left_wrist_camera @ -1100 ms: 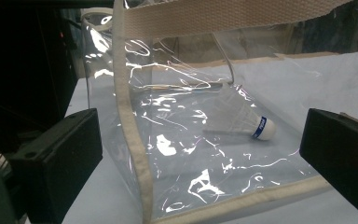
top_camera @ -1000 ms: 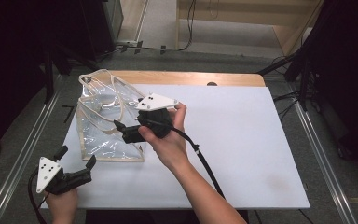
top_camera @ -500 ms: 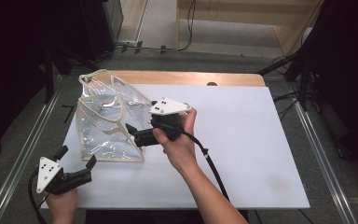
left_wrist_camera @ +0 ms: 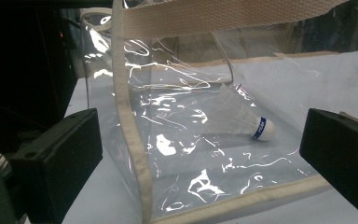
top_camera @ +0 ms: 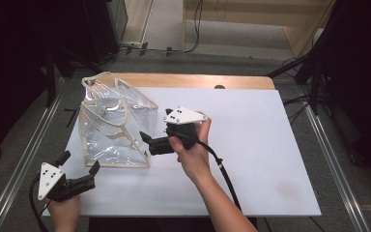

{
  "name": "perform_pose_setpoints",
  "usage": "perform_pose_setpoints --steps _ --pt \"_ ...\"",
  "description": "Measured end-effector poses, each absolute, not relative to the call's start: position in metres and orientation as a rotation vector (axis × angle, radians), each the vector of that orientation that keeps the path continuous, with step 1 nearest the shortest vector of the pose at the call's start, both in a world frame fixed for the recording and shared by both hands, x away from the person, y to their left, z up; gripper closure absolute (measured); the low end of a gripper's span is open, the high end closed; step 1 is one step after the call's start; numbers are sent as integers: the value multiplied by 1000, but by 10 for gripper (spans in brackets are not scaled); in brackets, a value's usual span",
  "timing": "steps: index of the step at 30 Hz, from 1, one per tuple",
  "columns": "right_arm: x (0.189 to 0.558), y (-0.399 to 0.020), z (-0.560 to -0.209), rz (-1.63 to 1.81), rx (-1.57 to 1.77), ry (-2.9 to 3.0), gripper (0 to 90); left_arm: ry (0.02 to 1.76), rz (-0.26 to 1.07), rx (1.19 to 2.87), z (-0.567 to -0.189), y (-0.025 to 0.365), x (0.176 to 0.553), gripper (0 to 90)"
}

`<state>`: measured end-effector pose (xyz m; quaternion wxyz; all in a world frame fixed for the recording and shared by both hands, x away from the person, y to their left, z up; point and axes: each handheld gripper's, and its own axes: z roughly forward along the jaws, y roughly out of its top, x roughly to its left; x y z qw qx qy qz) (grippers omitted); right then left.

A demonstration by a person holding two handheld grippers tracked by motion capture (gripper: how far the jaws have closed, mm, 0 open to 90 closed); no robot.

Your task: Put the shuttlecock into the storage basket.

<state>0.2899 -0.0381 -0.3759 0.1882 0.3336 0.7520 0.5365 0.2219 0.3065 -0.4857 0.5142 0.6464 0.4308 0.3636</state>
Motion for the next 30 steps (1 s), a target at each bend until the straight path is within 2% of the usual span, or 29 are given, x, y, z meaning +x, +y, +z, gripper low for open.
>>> perform_pose_setpoints --steps 30 --pt "281 -74 -401 1509 945 2057 0 1034 874 1557 -486 307 222 0"
